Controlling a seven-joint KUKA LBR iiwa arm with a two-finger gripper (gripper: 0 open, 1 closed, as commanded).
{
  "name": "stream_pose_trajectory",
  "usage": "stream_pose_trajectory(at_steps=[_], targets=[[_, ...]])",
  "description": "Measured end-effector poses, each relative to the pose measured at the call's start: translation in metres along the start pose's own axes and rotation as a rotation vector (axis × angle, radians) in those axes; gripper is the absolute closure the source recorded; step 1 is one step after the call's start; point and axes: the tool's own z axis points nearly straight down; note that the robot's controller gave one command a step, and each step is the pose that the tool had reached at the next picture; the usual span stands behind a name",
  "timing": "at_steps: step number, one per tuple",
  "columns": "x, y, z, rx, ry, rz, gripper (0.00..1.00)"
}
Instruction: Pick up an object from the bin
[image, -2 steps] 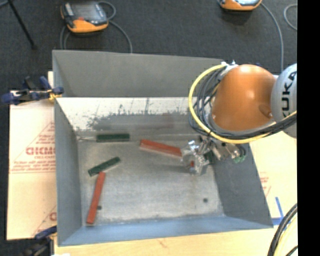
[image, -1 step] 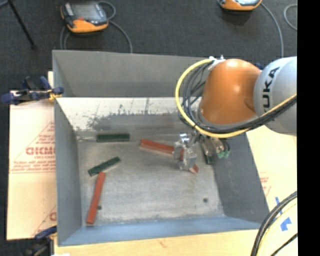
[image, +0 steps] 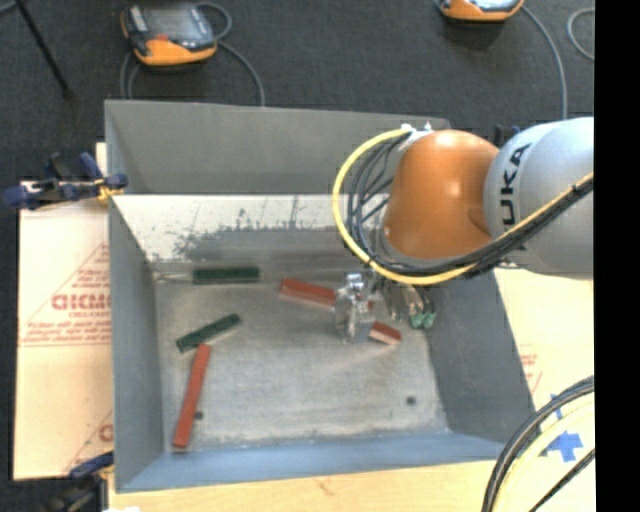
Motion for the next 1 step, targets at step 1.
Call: stream_pose_trajectory(at_steps=[1], targets=[[0.0114,-0.0004,0.0024,0.003,0.010,-0.038,1.00]])
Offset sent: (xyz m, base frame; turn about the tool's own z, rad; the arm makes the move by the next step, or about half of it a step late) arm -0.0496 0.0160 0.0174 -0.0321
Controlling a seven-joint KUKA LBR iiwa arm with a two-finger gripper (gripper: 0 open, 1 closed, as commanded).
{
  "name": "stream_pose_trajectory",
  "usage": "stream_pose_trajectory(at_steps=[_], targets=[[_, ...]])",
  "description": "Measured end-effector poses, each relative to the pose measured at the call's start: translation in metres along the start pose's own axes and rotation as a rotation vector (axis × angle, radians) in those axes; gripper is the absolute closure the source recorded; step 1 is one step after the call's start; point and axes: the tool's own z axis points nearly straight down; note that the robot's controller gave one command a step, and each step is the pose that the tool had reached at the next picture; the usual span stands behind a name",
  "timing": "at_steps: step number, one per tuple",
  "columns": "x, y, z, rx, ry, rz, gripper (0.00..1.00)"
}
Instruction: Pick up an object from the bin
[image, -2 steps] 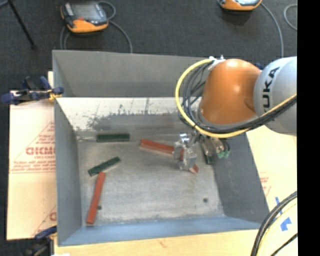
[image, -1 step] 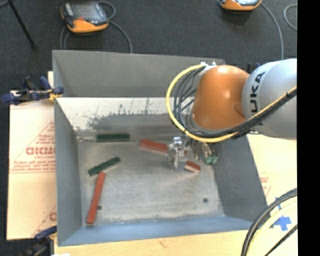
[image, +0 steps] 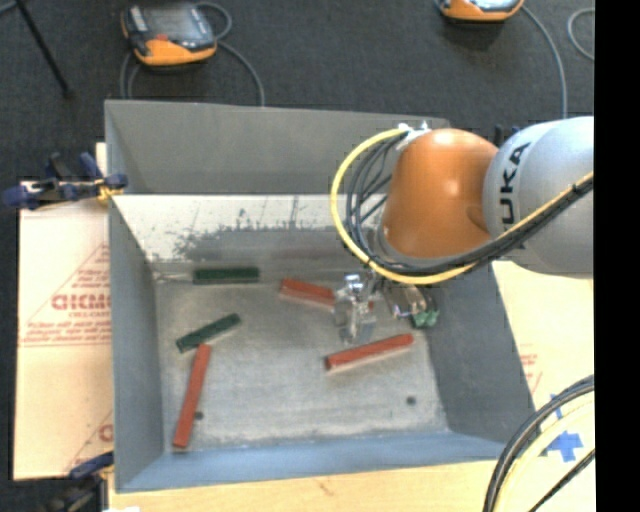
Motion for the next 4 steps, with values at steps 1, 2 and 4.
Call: stream_pose_trajectory(at_steps=[1,2,4], targets=[[0.000,0.000,0.000,0.000,0.000,0.000,1.00],[0.022,0.012,0.059,-0.001,-0.006,0.006,0.00],[-0.009,-0.091,0.095,0.002,-0.009,-0.177,1.00]])
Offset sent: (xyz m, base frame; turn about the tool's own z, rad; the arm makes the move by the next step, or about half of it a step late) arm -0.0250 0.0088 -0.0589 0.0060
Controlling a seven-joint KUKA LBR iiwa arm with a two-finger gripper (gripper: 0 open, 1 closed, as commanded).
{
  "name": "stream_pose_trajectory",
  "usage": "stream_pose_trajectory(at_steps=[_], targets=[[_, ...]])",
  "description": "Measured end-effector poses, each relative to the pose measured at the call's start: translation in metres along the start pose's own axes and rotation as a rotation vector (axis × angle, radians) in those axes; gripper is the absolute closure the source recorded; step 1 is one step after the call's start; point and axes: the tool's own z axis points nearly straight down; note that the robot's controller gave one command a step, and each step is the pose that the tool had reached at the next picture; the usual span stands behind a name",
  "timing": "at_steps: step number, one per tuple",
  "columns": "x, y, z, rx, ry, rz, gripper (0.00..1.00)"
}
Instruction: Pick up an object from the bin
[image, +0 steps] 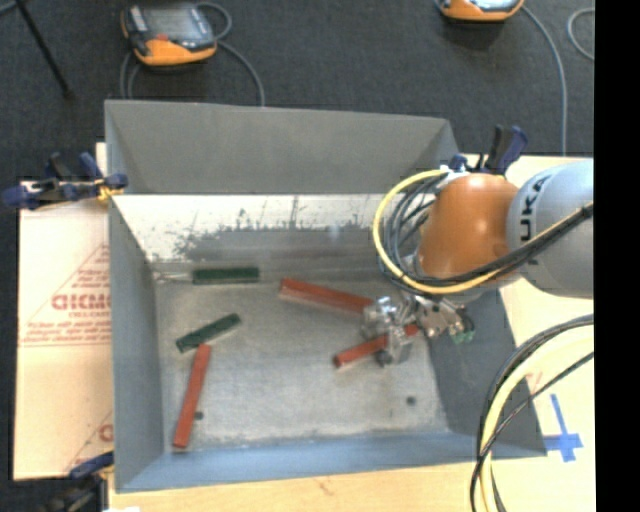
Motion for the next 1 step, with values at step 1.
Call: stream_pose_trajectory(at_steps=[1], targets=[[-0.0001,0.0002,0.0000,0.000,0.000,0.001,1.00]])
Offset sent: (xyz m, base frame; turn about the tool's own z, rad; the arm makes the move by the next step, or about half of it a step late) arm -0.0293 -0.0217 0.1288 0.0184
